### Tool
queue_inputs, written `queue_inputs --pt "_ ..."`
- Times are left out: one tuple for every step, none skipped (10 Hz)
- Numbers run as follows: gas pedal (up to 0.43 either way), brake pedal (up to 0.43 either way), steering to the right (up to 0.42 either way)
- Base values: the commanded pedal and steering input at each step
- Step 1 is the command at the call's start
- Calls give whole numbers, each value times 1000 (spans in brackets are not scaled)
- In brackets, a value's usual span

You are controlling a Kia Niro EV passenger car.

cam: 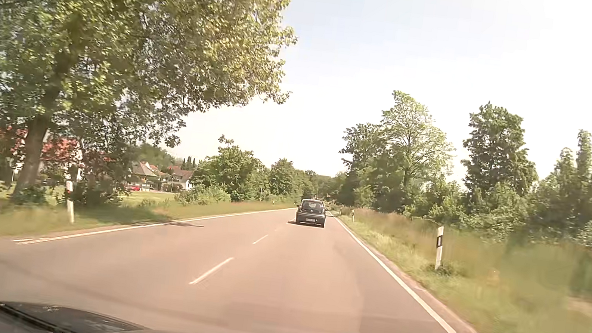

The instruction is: Follow the waypoints while adhering to traffic rules and regulations

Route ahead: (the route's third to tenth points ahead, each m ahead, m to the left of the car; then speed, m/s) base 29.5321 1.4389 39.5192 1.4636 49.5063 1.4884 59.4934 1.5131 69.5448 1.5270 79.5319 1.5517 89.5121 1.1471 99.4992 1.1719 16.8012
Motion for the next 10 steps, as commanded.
queue_inputs --pt "138 0 1" --pt "98 0 1" --pt "87 0 1" --pt "87 0 0" --pt "87 0 -1" --pt "87 0 -2" --pt "87 0 -1" --pt "98 0 -2" --pt "98 0 -1" --pt "110 0 0"
